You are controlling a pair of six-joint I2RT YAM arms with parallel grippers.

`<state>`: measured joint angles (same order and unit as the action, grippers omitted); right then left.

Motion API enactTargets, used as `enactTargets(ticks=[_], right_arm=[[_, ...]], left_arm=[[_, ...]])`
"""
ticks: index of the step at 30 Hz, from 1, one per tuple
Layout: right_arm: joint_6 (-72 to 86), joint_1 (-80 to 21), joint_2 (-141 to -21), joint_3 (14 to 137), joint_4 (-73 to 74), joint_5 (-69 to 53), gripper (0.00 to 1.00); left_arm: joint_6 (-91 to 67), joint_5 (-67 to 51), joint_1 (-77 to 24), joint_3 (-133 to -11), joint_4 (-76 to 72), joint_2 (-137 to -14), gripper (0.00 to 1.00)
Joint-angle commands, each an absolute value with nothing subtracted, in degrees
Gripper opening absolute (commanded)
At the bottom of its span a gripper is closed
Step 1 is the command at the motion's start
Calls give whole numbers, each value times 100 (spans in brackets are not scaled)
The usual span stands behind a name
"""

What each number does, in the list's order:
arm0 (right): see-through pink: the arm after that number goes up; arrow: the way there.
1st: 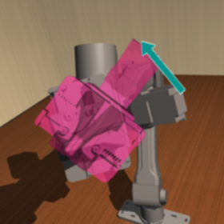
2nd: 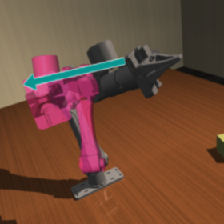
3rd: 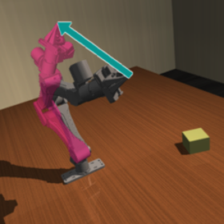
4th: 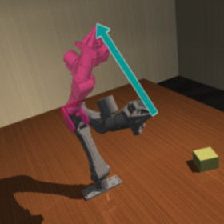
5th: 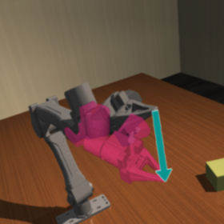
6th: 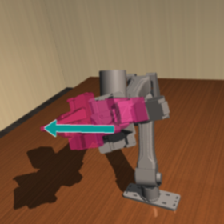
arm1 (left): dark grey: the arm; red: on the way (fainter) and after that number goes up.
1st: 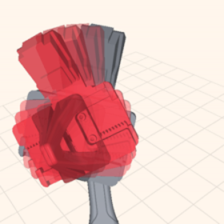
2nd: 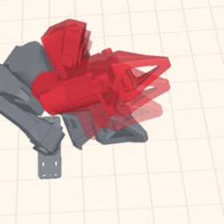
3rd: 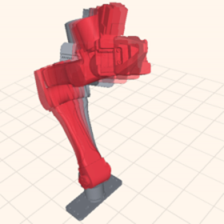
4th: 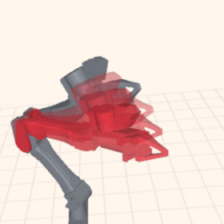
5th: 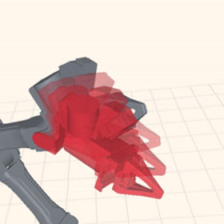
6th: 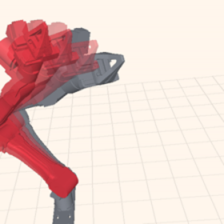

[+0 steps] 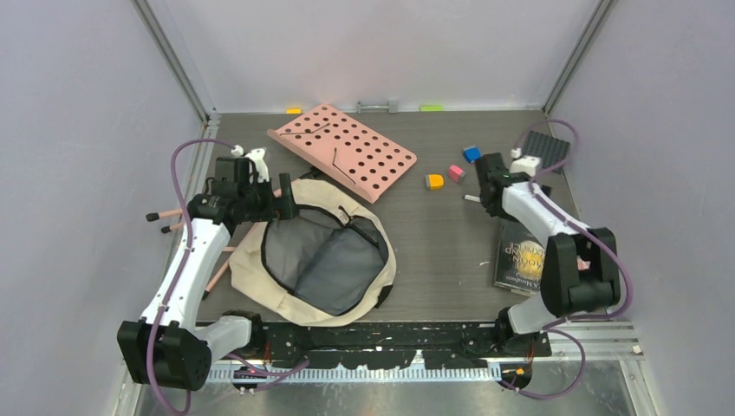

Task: Pack the student bag
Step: Move the book to the center of the board, then pick up the book from the center of the board.

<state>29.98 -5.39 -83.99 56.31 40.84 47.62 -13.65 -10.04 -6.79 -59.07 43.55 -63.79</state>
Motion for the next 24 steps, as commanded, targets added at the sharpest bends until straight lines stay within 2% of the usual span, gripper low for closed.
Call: enactTargets(ticks=[1,6,13,16,19,24], right_arm=[[3032,-1238,-8961,6158,4861,5488,100],[3091,-1700,-9659,6625,5102,5466,100],[3301,-1860,-10578,6907,5462,5621,100],[3391,-1863,-10820,6943,5569,5785,100],[3478,-1863,-10944,6950,5652,5863,100],[3607,-1863,-11201,6948,5802,6059,96]], left_arm=[[-1336,-903,-706,-6014,4184,-6211,100],[-1321,-956,-705,-6036,4200,-6259,100],[-1318,-1031,-705,-6023,4199,-6289,99],[-1306,-1087,-711,-6039,4218,-6315,92],[-1301,-1133,-709,-6038,4206,-6291,79],[-1301,-1253,-709,-5992,4143,-6224,69]])
